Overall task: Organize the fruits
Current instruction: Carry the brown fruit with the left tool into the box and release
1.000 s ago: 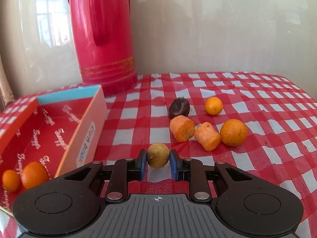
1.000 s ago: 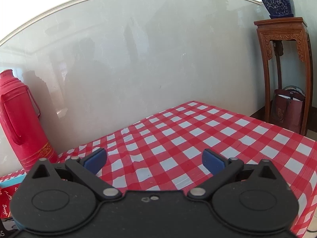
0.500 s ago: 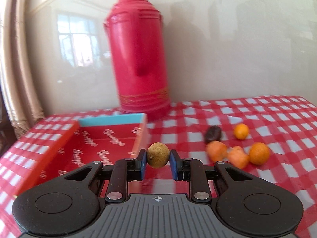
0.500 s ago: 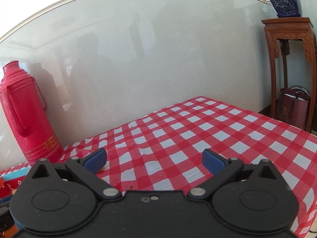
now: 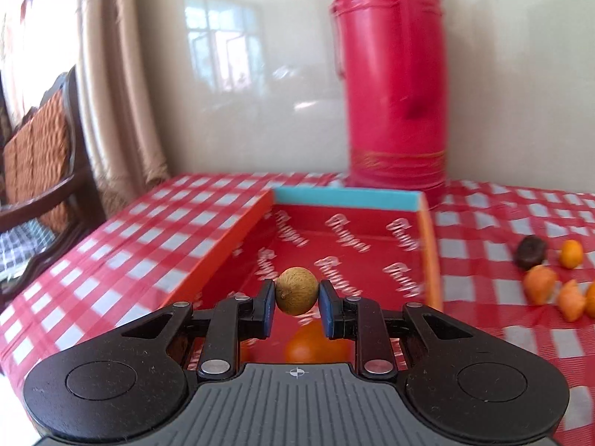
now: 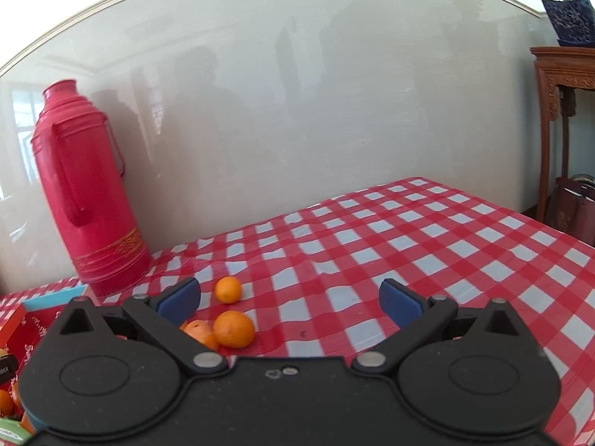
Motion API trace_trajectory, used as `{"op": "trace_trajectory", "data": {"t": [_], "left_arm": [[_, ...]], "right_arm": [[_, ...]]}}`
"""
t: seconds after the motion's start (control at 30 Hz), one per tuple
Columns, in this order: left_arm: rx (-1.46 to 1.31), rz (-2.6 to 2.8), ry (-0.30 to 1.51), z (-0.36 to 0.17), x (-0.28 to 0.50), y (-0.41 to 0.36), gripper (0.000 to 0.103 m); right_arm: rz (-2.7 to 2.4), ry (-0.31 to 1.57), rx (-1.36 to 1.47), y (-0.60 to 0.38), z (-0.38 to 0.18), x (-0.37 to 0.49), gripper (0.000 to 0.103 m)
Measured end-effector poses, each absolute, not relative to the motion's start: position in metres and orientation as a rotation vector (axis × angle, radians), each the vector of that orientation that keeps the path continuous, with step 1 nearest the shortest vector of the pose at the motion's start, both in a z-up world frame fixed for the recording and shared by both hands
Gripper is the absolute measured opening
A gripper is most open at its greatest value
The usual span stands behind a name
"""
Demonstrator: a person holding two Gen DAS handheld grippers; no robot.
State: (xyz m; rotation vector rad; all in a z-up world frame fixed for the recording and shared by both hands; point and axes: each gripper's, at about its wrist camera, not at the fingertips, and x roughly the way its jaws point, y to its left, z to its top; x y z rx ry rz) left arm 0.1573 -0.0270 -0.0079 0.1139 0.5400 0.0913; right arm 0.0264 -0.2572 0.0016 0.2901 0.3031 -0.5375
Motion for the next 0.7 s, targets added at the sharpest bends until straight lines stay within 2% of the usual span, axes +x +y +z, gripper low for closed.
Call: {"op": "trace_trajectory", "data": {"t": [0.17, 0.23, 0.27, 0.3, 0.63, 0.7], "left_arm": [[0.077, 0.128, 0.624, -0.017, 0.169, -0.006, 0.025], [0.07, 0.142, 0.63, -0.017, 0.168, 0.0, 0.03], [0.065, 0.147, 0.633, -0.016, 0.168, 0.002, 0.05], [0.052, 0.148, 0.637, -0.015, 0.167, 0.005, 0.077], [0.033, 0.126, 0.563, 0.001, 0.149, 0.015, 0.083], [0.043, 0.141, 0.528, 0.007, 0.142, 0.018, 0.093]], "right_arm": [[-0.505, 0.332, 0.275, -0.248, -0.002, 0.037, 0.097], [-0.493, 0.349, 0.265, -0.245, -0.004, 0.041, 0.097], [-0.487, 0.359, 0.26, -0.244, -0.006, 0.043, 0.097], [-0.482, 0.368, 0.256, -0.243, -0.007, 0.045, 0.097], [-0.456, 0.446, 0.261, -0.248, -0.021, 0.063, 0.097], [-0.446, 0.453, 0.279, -0.252, -0.021, 0.067, 0.097]]}}
